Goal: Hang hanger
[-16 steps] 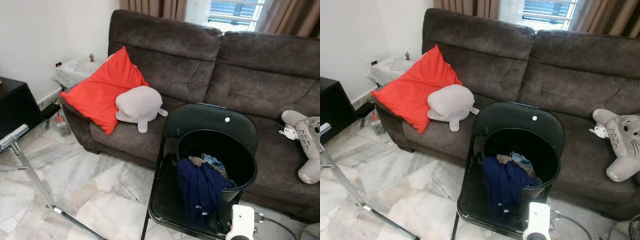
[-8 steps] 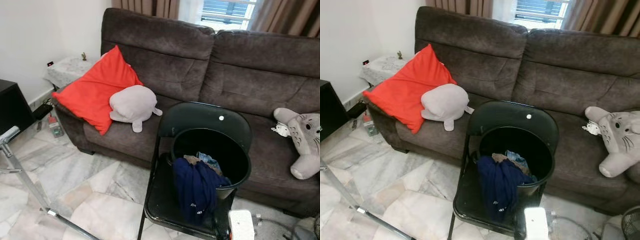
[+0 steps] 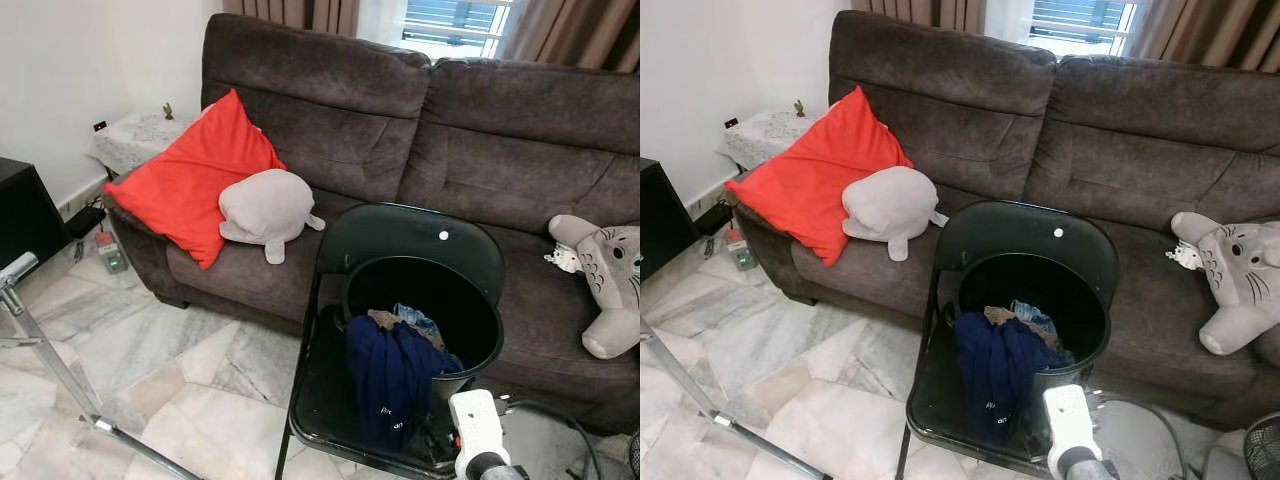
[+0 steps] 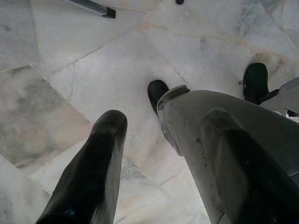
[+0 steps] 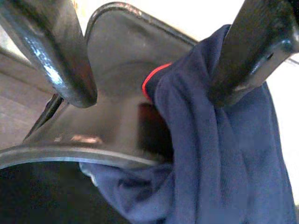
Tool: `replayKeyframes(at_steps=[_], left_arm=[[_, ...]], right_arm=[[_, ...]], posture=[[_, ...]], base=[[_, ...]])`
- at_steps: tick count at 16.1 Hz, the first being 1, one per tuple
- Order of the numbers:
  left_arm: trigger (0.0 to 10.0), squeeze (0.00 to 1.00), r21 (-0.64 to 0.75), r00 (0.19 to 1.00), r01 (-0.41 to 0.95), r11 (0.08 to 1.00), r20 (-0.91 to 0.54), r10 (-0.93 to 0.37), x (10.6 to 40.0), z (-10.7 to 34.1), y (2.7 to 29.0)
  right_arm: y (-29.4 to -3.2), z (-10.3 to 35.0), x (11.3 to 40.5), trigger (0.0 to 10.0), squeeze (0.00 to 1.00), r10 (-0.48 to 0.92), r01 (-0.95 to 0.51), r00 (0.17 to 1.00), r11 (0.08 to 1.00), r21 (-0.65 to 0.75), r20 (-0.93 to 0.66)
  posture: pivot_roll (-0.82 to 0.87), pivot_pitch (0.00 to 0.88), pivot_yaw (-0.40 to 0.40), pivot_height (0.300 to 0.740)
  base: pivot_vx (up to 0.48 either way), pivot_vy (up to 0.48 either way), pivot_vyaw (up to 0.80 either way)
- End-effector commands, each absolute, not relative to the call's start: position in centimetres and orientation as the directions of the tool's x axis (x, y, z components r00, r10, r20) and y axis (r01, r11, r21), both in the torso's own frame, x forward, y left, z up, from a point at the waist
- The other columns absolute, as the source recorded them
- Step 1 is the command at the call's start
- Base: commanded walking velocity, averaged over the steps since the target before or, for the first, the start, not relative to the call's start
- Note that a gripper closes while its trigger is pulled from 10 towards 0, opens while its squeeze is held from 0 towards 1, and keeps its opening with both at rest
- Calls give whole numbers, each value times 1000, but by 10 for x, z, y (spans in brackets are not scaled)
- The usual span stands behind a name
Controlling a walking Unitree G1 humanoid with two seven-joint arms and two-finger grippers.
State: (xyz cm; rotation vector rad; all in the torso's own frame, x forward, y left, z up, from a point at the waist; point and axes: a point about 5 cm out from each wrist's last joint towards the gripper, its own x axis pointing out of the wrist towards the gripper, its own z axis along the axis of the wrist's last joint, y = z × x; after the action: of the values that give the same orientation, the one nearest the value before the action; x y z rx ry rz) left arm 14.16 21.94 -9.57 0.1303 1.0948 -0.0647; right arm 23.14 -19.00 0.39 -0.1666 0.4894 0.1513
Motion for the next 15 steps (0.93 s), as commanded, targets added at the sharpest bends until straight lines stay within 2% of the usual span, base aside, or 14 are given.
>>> replayKeyframes(at_steps=[1,3,4,5,15], left_arm=[[10000,0,72,441,123,990,-898,11,139,-96,221],[10000,0,73,440,124,990,-898,11,139,-96,221],[10000,0,73,440,127,989,-898,10,139,-96,221],[10000,0,73,439,130,989,-898,8,139,-96,221],[10000,0,70,438,128,989,-899,7,139,-96,221]], right_arm=[[-188,-3,231,10000,0,125,-213,843,971,-111,-523],[-187,-6,230,10000,0,144,-229,836,969,-98,-530],[-185,-6,230,1255,0,165,-248,837,964,-92,-522],[-183,-6,231,0,0,186,-264,840,961,-84,-510],[-185,2,251,0,0,194,-290,855,948,-134,-481]], posture=[[-80,17,-44,740],[-79,19,-43,740],[-79,20,-41,740],[-78,22,-40,740],[-70,27,-42,740]], base=[[0,0,0],[0,0,0],[0,0,0],[0,0,0],[0,0,0]])
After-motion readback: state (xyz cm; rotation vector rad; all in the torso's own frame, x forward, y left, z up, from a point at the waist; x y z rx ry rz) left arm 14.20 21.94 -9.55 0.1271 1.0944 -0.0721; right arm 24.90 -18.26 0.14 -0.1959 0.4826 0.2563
